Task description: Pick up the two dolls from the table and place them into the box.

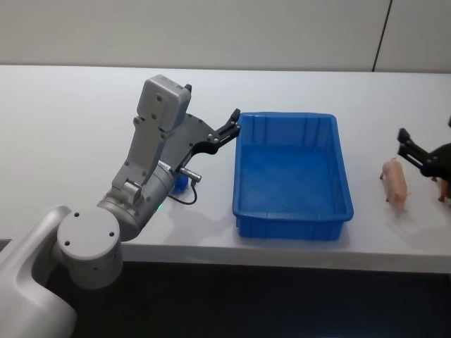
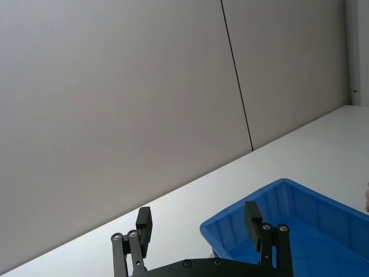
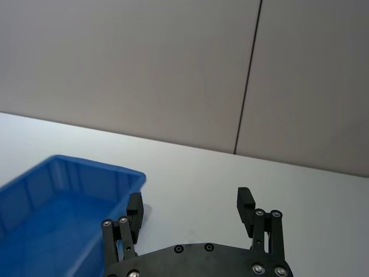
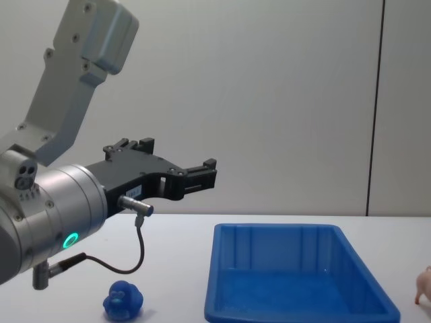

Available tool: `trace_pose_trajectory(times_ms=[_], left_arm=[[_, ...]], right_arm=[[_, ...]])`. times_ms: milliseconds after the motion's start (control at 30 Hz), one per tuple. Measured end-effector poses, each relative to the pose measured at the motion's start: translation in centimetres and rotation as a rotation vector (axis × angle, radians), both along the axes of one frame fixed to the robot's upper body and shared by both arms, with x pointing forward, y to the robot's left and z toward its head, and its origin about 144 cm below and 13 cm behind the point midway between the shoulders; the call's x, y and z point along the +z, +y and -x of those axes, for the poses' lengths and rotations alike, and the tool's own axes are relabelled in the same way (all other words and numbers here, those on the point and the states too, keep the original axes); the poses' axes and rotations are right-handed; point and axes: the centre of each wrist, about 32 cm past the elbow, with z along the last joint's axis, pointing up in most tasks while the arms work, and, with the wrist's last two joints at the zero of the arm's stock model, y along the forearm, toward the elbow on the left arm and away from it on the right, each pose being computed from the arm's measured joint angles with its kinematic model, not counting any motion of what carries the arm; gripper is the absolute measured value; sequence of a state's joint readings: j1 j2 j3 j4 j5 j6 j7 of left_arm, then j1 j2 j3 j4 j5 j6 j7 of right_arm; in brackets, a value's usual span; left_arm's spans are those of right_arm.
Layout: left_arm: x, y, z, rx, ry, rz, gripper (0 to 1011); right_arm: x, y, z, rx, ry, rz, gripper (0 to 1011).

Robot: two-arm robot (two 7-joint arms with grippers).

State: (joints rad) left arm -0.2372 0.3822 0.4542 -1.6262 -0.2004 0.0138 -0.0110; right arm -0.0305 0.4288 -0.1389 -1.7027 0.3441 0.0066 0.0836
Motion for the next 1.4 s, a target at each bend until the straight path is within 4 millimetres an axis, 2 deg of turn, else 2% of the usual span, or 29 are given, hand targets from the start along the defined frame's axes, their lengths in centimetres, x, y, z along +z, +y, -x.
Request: trace_pose_trajectory(times_ms=[267, 567, 1400], left_arm=[[0.0, 0.0, 0.0, 0.000, 0.000, 0.000, 1001], [0.0, 0.0, 0.0, 0.000, 0.000, 0.000, 1002], [0.0, 0.0, 0.0, 0.000, 0.000, 0.000, 1002]], right_arm=[[-0.5, -2.3, 0.0, -0.049, 0.062, 0.030, 1001], [-1.0, -3.6, -0.2, -0.085, 0.132, 0.038, 1001], [-2.5, -4.6, -1.0, -0.099, 0.300, 0.010, 1001]])
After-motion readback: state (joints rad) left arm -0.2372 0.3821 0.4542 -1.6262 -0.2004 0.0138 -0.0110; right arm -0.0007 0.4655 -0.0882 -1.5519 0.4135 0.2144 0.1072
